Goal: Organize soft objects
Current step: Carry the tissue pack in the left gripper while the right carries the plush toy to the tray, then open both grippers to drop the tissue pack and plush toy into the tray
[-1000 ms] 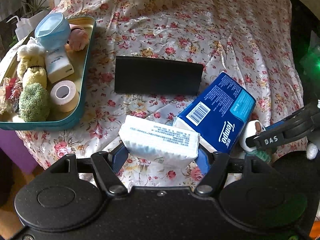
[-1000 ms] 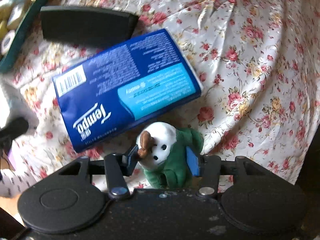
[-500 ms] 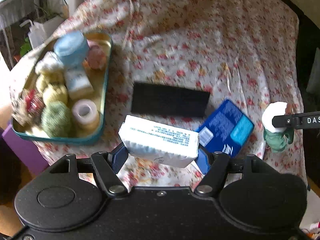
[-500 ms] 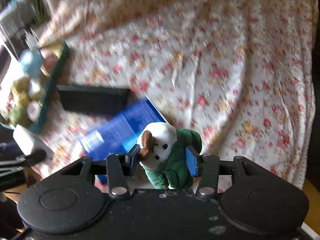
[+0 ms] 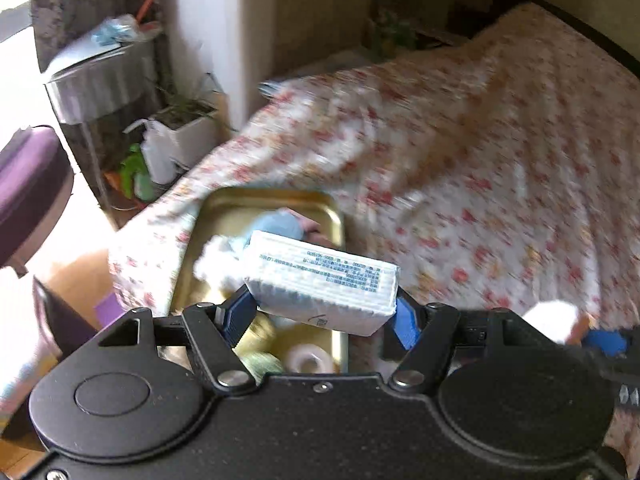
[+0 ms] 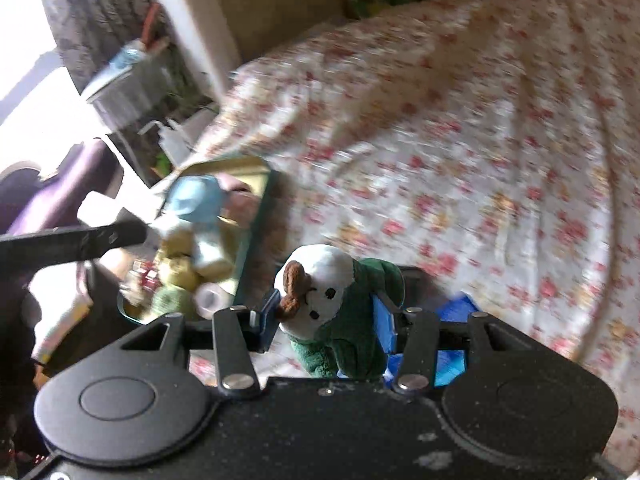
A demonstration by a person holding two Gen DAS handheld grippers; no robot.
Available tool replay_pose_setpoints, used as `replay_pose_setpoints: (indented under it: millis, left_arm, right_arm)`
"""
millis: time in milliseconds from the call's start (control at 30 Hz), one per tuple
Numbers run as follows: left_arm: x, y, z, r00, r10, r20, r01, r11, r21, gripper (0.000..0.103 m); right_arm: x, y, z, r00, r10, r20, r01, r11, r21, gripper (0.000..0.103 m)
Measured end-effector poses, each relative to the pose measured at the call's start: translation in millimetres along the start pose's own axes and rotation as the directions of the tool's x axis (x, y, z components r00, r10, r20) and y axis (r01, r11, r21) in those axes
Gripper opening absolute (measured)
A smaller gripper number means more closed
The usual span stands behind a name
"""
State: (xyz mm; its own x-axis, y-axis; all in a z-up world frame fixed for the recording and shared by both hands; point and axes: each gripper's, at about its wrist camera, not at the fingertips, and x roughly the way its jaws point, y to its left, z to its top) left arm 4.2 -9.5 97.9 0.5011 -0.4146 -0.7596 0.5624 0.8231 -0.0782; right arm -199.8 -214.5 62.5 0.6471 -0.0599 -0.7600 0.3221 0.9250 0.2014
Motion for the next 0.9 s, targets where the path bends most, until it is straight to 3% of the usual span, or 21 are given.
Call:
replay_pose_setpoints:
  millis: [167, 400, 667, 900]
  left_arm:
    - [19.0, 30.8, 26.0, 0.999, 0.017, -0.041, -0.019, 0.998, -0.062, 0.065]
    - [46.1, 61.1, 58.1, 0.992, 0.102, -0.07, -0.107, 0.992, -0.072, 0.065]
    - [96.6, 78.6, 85.2, 0.981, 0.14, -0.135, -0.153, 0.984, -0.091, 0.065]
    - [133.4, 89.0, 96.2, 0.981, 0.068, -0.18, -0.1, 0.98, -0.173, 0.067]
  right_arm:
    - [16.4, 34.4, 18.3, 0.998, 0.069, 0.009, -0.069, 0.997, -0.036, 0.048]
    - [43.4, 69.5, 38.1, 0.992, 0.129, -0.008, -0.129, 0.989, -0.068, 0.048]
    - [63.5, 76.9, 40.3, 0.991, 0.128, -0.048, -0.132, 0.988, -0.084, 0.048]
    - [74.7, 76.4, 35.1, 0.99, 0.117, -0.076, -0.124, 0.989, -0.086, 0.048]
